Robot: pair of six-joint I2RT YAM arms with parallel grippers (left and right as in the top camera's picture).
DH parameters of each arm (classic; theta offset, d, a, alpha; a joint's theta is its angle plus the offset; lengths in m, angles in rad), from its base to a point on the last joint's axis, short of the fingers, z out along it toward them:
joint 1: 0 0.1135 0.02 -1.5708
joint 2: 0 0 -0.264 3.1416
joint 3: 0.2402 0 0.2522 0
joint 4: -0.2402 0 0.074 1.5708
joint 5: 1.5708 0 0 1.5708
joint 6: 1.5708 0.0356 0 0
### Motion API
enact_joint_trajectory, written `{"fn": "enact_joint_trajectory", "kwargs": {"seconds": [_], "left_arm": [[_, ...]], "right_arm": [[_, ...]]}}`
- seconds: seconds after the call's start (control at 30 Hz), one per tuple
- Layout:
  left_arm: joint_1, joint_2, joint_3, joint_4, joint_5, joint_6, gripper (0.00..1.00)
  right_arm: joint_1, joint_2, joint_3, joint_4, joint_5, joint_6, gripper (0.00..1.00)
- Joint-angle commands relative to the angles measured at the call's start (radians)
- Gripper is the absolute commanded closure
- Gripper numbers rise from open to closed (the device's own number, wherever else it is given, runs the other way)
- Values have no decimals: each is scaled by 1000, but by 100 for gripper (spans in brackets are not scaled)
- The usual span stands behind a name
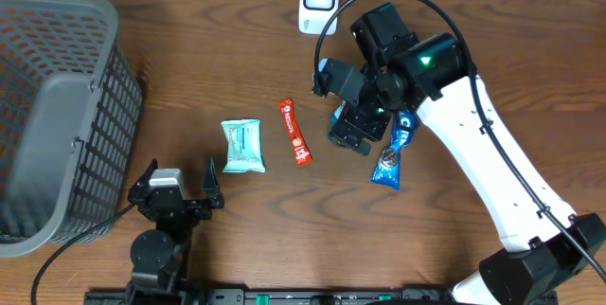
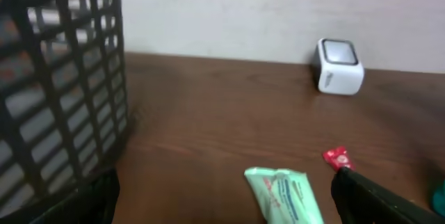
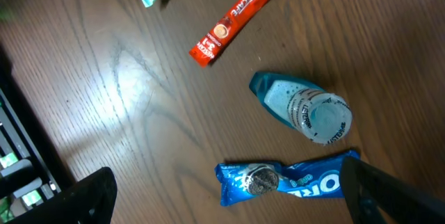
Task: Scan the item barcode
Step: 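Lift the teal bottle and raise it toward the white scanner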
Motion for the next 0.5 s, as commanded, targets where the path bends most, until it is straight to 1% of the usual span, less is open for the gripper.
{"fn": "enact_joint_trajectory", "kwargs": {"seconds": [0.0, 0.1, 0.13, 0.3, 0.47], "left_arm": [[1, -5, -36, 7, -71, -92, 2], [1, -2, -54, 12, -69, -120, 2], [1, -3, -54, 15, -71, -123, 2], [1, -3, -54, 14, -84, -121, 2], [1, -3, -54, 11, -38, -21, 2]], "right_arm": [[13, -2, 19, -4, -3, -22, 4], [14, -2, 19, -3, 16, -22, 7], [13, -2, 19, 2, 22, -23, 1], [13, -2, 19, 7, 42, -22, 1], [18, -2, 19, 8, 7, -34, 1]]}}
